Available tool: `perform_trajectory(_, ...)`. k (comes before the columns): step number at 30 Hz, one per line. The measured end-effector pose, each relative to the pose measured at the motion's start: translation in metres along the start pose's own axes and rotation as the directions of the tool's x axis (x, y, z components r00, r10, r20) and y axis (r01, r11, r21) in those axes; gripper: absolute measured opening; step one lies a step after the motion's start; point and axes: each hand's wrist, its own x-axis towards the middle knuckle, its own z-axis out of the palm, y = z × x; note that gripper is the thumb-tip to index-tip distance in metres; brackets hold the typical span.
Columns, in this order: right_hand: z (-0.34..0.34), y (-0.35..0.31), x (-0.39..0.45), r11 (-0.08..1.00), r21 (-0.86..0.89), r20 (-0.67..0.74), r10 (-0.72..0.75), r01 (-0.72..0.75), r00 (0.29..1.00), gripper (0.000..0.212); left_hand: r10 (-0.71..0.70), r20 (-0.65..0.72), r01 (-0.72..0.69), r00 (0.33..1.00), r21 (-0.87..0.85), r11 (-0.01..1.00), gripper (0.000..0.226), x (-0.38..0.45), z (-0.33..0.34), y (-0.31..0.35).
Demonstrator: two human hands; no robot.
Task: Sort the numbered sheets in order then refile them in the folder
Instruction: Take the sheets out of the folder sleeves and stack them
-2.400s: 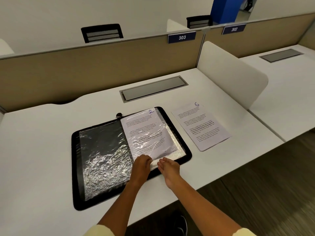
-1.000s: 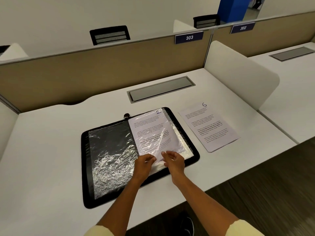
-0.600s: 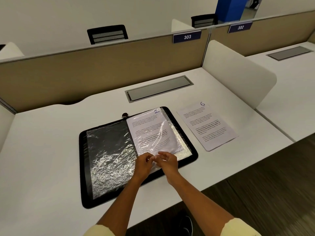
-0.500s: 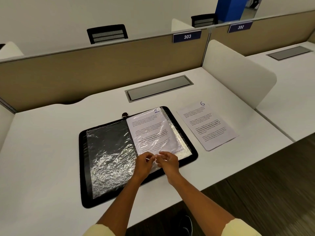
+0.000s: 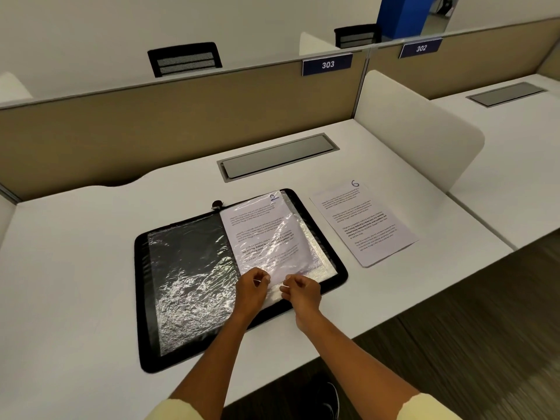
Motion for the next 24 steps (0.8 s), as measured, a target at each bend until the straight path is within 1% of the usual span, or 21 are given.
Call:
perform_trajectory(2,0.0,0.0,0.0,0.997,0.08,-0.052,0.012,-0.008,0.999,0.01,-0.01,-0.022,0.01,1.0,-0.007,1.0,0.008,-0.001,0.0,0.001)
perform_trajectory(5,0.004,0.0,-0.001,0.993,0.121,-0.069,0.002,0.007,0.998,0.019,-0.005,-0.038,0.004,0.999,-0.027,1.0,0.01,-0.002,-0.001,0.002)
perform_trajectory(7,0.006,0.002,-0.001,0.993,0.116,-0.077,0.005,0.004,0.997,0.023,0.006,-0.033,-0.008,0.999,-0.042,0.999,0.013,-0.003,0.0,0.002)
perform_trajectory(11,0.009,0.007,0.0,0.999,-0.027,-0.152,-0.021,0.018,0.988,0.023,-0.009,-0.012,0.008,1.0,-0.056,0.998,0.012,-0.005,-0.001,0.002)
perform_trajectory(12,0.008,0.005,-0.001,0.999,-0.043,-0.163,-0.035,0.028,0.986,0.028,-0.007,-0.011,0.006,1.0,-0.06,0.998,0.012,-0.006,-0.001,0.003)
perform_trajectory(14,0.005,-0.001,-0.004,0.998,-0.035,-0.165,-0.062,0.057,0.984,0.046,0.006,-0.011,-0.006,1.0,-0.063,0.998,0.013,-0.006,-0.002,0.004)
perform_trajectory(16,0.002,-0.008,-0.005,0.997,-0.007,-0.135,-0.078,0.078,0.988,0.065,0.023,-0.006,-0.023,1.0,-0.058,0.998,0.015,-0.007,-0.003,0.003)
perform_trajectory(18,0.001,-0.011,-0.004,0.997,0.027,-0.084,-0.07,0.073,0.994,0.074,0.038,0.003,-0.038,0.999,-0.05,0.998,0.015,-0.008,-0.002,0.004)
perform_trajectory(19,0.001,-0.011,-0.003,0.997,0.041,-0.066,-0.066,0.069,0.996,0.072,0.042,0.01,-0.041,0.999,-0.047,0.998,0.015,-0.008,-0.001,0.004)
perform_trajectory(20,0.001,-0.012,0.0,0.997,0.039,-0.058,-0.066,0.068,0.996,0.064,0.046,0.019,-0.045,0.999,-0.039,0.998,0.015,-0.008,0.0,0.004)
perform_trajectory(23,0.004,-0.017,0.007,0.995,0.012,-0.1,-0.1,0.102,0.99,0.017,0.095,0.079,-0.099,0.992,0.038,0.994,0.014,-0.005,0.001,-0.002)
perform_trajectory(24,0.004,-0.018,0.01,0.993,0.01,-0.113,-0.113,0.115,0.987,0.007,0.128,0.122,-0.139,0.984,0.084,0.987,0.012,-0.004,0.001,-0.004)
